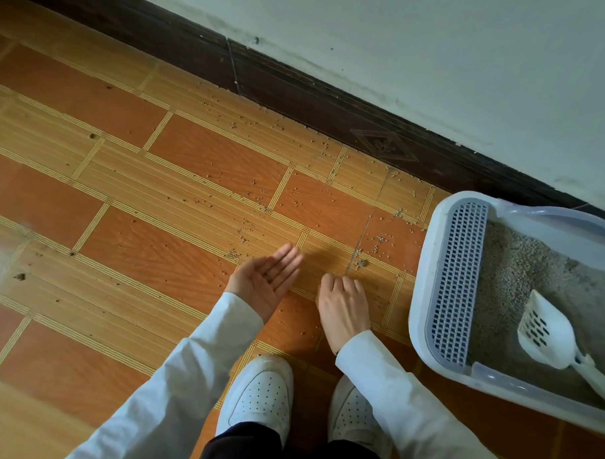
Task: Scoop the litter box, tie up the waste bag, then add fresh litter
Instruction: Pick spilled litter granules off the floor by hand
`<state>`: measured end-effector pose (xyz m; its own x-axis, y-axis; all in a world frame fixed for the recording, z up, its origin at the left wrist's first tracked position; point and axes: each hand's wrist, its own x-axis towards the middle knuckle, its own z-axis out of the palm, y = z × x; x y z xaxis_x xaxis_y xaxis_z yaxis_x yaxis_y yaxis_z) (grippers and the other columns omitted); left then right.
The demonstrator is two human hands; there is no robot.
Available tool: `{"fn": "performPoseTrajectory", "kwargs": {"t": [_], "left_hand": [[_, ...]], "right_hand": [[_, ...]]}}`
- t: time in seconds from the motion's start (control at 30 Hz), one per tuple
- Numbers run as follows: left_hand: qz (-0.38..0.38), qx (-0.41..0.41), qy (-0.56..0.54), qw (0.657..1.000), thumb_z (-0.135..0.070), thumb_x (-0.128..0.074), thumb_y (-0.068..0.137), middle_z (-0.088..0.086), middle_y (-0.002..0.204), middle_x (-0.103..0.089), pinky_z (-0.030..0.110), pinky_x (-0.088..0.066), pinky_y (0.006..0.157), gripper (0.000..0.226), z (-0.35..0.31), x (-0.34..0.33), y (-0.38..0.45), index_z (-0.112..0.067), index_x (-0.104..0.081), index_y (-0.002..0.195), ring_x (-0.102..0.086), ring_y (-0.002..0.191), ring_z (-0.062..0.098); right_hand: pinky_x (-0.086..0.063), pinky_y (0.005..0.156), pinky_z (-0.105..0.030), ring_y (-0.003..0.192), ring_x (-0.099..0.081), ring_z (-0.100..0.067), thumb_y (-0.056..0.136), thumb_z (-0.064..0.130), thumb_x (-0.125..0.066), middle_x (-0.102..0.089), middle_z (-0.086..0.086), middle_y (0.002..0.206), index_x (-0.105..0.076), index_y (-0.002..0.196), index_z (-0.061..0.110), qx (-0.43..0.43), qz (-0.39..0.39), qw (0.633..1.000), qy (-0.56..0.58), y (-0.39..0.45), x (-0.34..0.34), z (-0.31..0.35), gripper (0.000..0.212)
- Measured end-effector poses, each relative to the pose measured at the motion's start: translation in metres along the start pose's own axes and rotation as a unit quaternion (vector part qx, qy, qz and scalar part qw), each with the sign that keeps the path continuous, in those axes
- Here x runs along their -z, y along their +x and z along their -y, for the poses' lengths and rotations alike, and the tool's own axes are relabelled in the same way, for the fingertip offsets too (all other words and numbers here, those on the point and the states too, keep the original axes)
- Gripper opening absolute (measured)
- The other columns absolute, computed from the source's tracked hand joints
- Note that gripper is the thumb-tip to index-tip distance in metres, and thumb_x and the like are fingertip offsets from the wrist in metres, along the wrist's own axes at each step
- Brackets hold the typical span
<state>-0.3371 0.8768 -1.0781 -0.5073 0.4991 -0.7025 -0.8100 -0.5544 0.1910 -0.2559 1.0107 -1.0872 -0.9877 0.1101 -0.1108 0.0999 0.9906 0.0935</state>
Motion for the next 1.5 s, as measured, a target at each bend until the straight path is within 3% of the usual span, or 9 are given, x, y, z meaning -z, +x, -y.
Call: {"fn": "performPoseTrajectory", "kwargs": {"t": [0.27,0.47,0.63,0.87,0.93,1.0,1.1,1.27,1.5], "left_hand": [[-0.008,0.015,-0.003,1.000,-0.014,-0.031,0.092,0.019,0.119,-0.064,0.040,-0.043,0.100,0.042,0.005,-0.001,-0.002,0.005,-0.065,0.108,-0.060,0.113,0.031],[-0.008,0.012,-0.010,1.000,-0.015,-0.030,0.092,0.018,0.120,-0.064,0.039,-0.043,0.100,0.043,0.001,0.002,0.003,0.005,-0.064,0.109,-0.059,0.115,0.031],[-0.007,0.013,-0.006,1.000,-0.015,-0.031,0.091,0.019,0.120,-0.064,0.039,-0.044,0.098,0.043,0.002,0.003,0.004,0.005,-0.064,0.109,-0.059,0.115,0.031],[-0.004,0.022,0.011,1.000,-0.017,-0.032,0.089,0.015,0.115,-0.067,0.035,-0.047,0.096,0.044,0.001,-0.002,0.007,0.002,-0.067,0.107,-0.063,0.108,0.025],[0.001,0.014,0.002,1.000,-0.016,-0.033,0.089,0.014,0.111,-0.069,0.034,-0.053,0.089,0.043,-0.006,-0.002,0.007,0.002,-0.068,0.105,-0.066,0.102,0.023],[0.011,0.007,-0.031,0.999,-0.015,-0.033,0.091,0.017,0.118,-0.065,0.039,-0.051,0.095,0.042,-0.014,-0.002,0.009,0.005,-0.064,0.110,-0.062,0.111,0.028],[0.015,-0.007,-0.049,0.999,-0.014,-0.033,0.091,0.019,0.124,-0.061,0.044,-0.047,0.097,0.041,-0.025,-0.003,0.015,0.007,-0.062,0.112,-0.058,0.116,0.031],[0.014,-0.024,-0.052,0.998,-0.014,-0.032,0.091,0.019,0.126,-0.059,0.044,-0.048,0.096,0.042,-0.042,-0.008,0.025,0.007,-0.061,0.114,-0.058,0.116,0.032],[0.021,-0.031,-0.055,0.998,-0.015,-0.032,0.092,0.018,0.125,-0.060,0.043,-0.047,0.099,0.043,-0.051,-0.016,0.036,0.006,-0.061,0.115,-0.058,0.116,0.031]], "right_hand": [[-0.047,0.064,-0.034,0.066,-0.061,-0.022,0.089,0.043,-0.059,-0.066,-0.007,0.070,-0.063,0.087,0.009,-0.054,0.006,0.998,-0.017,0.003,0.003,-0.002,0.034],[-0.050,0.068,-0.035,0.073,-0.065,-0.026,0.080,0.017,-0.071,-0.070,-0.014,0.078,-0.064,0.096,0.004,-0.005,0.043,0.999,-0.033,-0.004,-0.004,0.002,0.022],[-0.051,0.065,-0.032,0.067,-0.065,-0.022,0.077,0.018,-0.075,-0.069,-0.008,0.068,-0.066,0.085,0.007,-0.004,0.003,1.000,0.007,0.005,0.004,0.001,0.017],[-0.045,0.059,-0.029,0.062,-0.058,-0.018,0.094,0.022,-0.050,-0.064,-0.003,0.066,-0.062,0.079,0.010,0.086,-0.118,0.978,0.151,0.029,0.029,0.022,0.023],[-0.042,0.056,-0.029,0.060,-0.053,-0.018,0.096,0.021,-0.047,-0.062,-0.004,0.067,-0.061,0.084,0.007,0.053,-0.109,0.975,0.186,0.047,0.034,0.009,0.023],[-0.044,0.057,-0.032,0.061,-0.050,-0.019,0.099,0.024,-0.038,-0.060,-0.006,0.070,-0.056,0.089,0.006,-0.016,-0.072,0.977,0.198,0.071,0.037,-0.013,0.027],[-0.048,0.072,-0.036,0.073,-0.055,-0.022,0.101,0.032,-0.032,-0.063,-0.010,0.082,-0.052,0.103,0.006,-0.077,-0.029,0.989,0.122,0.110,0.029,-0.041,0.033],[-0.041,0.086,-0.040,0.097,-0.059,-0.031,0.101,0.036,-0.035,-0.065,-0.017,0.103,-0.047,0.116,0.006,-0.071,0.021,0.997,0.017,0.153,0.011,-0.053,0.036],[-0.043,0.086,-0.036,0.092,-0.061,-0.027,0.093,0.002,-0.025,-0.068,-0.011,0.095,-0.051,0.107,0.009,0.005,0.007,0.997,-0.075,0.167,0.001,-0.043,0.030]]}}
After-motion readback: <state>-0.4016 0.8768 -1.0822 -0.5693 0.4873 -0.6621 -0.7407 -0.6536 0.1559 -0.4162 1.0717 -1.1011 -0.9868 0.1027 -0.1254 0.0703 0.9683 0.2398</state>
